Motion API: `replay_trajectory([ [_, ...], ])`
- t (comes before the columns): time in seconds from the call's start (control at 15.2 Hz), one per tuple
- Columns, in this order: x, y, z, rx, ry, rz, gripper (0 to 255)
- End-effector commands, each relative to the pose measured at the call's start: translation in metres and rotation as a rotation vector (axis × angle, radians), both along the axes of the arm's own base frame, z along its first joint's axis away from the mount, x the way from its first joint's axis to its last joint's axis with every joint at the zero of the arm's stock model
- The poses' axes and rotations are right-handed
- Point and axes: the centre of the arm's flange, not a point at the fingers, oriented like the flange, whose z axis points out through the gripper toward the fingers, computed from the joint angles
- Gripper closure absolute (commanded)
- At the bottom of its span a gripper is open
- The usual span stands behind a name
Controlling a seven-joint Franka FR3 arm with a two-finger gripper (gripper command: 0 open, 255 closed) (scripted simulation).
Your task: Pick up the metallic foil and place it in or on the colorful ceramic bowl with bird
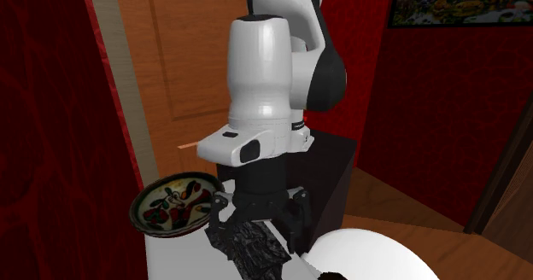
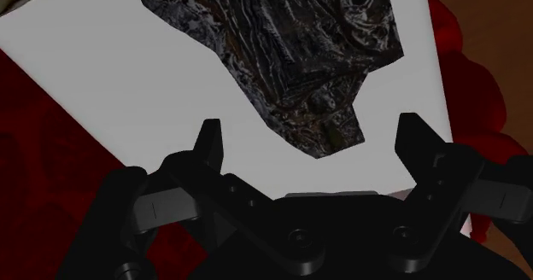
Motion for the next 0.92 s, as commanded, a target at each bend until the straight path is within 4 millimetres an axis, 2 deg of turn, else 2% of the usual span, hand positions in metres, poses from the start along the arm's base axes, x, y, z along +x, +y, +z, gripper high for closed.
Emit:
replay_trajectory([
  [0.0,0.003,0.005,-0.011,0.000,-0.002,0.004,0],
  [0.33,0.008,0.008,-0.034,0.000,-0.002,0.004,0],
  [0.86,0.008,0.008,-0.034,0.000,-0.002,0.004,0],
])
